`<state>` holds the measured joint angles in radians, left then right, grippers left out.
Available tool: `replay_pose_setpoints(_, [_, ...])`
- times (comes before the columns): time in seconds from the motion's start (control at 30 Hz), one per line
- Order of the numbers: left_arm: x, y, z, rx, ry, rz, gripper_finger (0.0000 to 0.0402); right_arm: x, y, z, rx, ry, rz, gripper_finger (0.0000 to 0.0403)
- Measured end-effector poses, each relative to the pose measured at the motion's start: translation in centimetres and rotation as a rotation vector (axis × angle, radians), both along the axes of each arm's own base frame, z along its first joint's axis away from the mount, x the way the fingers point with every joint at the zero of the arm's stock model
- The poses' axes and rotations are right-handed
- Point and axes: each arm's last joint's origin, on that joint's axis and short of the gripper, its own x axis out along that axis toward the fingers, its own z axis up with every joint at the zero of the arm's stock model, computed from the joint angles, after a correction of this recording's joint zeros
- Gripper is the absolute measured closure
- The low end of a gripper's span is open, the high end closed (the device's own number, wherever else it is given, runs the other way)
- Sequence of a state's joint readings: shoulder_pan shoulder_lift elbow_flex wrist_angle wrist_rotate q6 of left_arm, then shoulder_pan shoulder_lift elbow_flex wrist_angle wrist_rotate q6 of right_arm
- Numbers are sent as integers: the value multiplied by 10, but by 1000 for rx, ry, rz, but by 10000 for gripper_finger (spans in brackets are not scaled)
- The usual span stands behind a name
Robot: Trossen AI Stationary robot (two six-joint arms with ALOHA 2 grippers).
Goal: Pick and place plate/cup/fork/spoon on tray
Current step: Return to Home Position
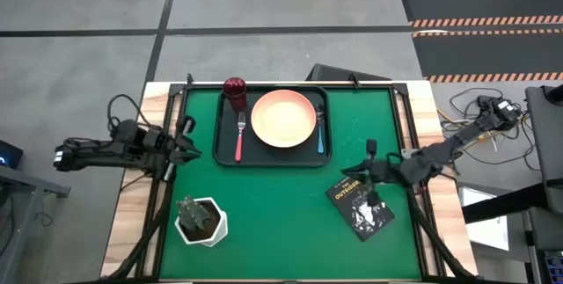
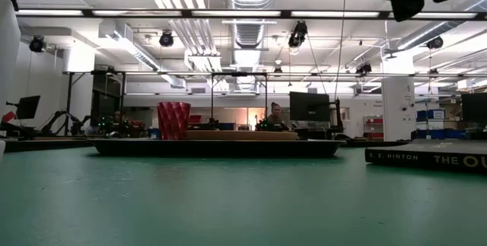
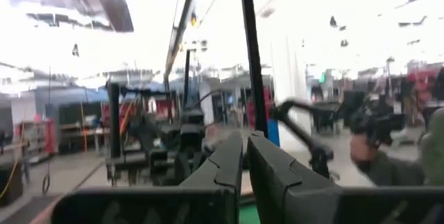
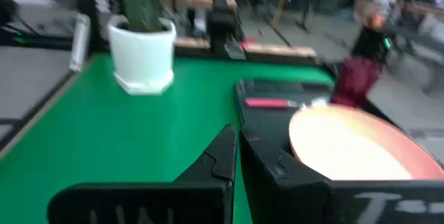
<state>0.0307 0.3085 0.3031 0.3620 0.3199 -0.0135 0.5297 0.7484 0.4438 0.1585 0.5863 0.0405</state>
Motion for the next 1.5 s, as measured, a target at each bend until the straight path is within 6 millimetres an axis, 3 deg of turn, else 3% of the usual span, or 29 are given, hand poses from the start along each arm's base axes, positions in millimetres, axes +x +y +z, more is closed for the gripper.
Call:
replay_pose_setpoints(0.47, [-13,1,-40,-18,-38,29,394,-66,-38,-16,101,-319,51,394])
replay_pose_setpoints(0.87, [-9,1,-76,-21,17,36,394,-82,-45,-46,63,-439,119,394])
replay_pose_setpoints(1.2, [-9,1,-77,1,7,49,394,-81,-43,-50,-92,-403,147,394])
replay_pose_setpoints(1.5, [-9,1,-77,3,10,50,394,-81,-43,-50,-105,-402,146,394])
